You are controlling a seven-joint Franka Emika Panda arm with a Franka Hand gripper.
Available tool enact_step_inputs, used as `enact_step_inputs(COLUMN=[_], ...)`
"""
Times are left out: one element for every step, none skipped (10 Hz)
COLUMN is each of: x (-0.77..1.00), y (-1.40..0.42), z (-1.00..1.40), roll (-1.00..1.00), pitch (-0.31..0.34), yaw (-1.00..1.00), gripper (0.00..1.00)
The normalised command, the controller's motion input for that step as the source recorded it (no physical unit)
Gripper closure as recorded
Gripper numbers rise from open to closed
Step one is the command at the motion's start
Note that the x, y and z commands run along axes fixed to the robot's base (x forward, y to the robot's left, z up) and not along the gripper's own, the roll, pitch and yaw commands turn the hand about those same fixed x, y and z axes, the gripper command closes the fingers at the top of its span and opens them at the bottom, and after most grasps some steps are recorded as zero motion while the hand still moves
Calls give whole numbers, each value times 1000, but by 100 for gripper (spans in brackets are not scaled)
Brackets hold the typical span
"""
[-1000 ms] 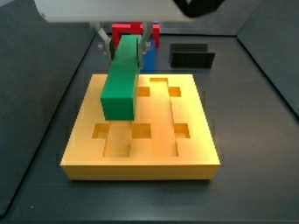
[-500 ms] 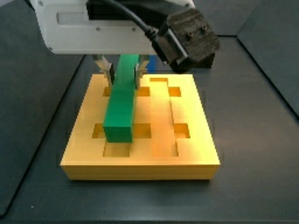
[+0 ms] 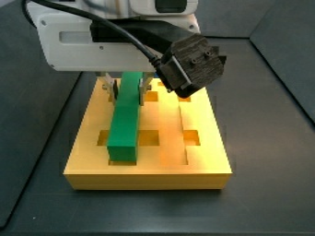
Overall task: Pick up the green object. Move up. Move to above the board. Insert the green object.
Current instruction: Insert the green object.
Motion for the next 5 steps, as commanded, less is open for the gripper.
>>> enact_step_inputs(x=[0, 0, 0, 34, 40], y=[-97, -46, -34, -143, -89], z=[-209, -217, -257, -260, -294], roll=[19, 41, 16, 0, -36], pitch=[-13, 0, 0, -34, -44], yaw=[0, 0, 0, 0, 0], gripper=[100, 100, 100, 100, 100])
